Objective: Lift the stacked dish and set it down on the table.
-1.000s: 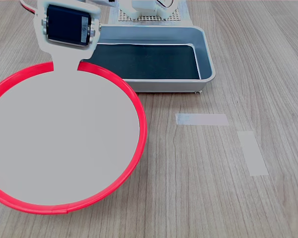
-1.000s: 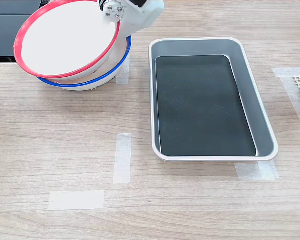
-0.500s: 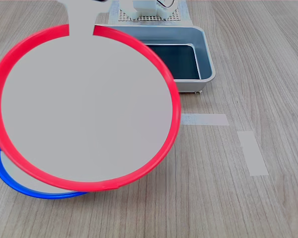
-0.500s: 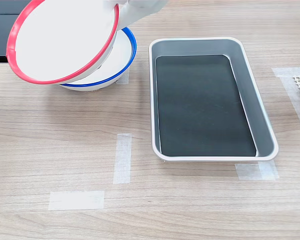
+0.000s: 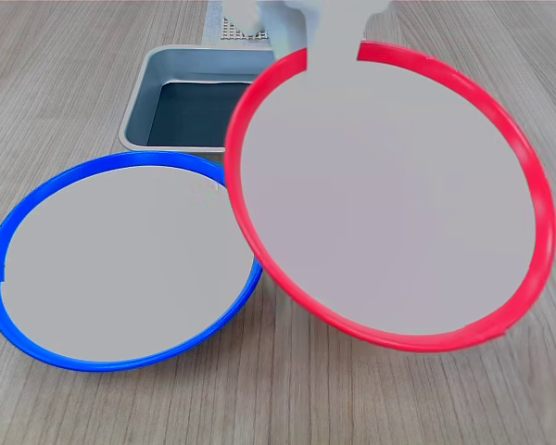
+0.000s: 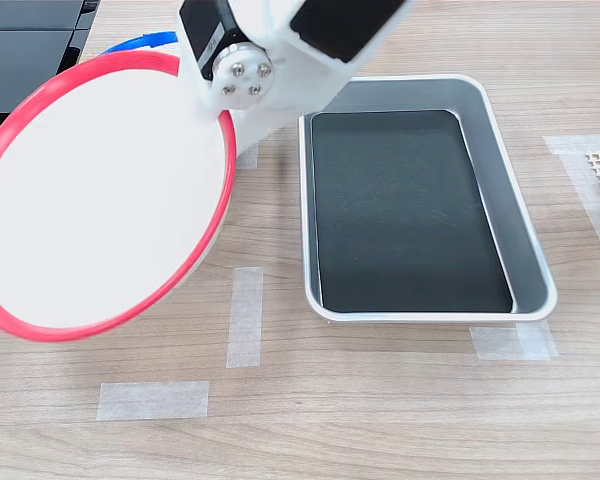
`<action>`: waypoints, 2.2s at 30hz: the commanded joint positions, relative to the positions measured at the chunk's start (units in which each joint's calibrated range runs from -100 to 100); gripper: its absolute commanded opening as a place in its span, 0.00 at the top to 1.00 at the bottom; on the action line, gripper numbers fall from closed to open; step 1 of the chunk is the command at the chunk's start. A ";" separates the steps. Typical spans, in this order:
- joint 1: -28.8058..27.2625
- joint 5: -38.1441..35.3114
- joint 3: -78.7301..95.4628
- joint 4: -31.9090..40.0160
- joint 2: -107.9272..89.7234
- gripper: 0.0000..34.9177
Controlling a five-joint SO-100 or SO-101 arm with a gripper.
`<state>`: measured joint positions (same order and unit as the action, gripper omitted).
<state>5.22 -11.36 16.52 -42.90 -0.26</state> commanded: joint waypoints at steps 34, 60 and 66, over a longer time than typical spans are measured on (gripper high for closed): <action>5.84 -2.25 4.65 10.01 11.90 0.99; 0.19 -5.27 16.03 -5.18 -15.91 0.82; -3.20 -4.35 27.04 -0.97 -31.17 0.99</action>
<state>4.42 -16.92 37.66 -48.29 -21.06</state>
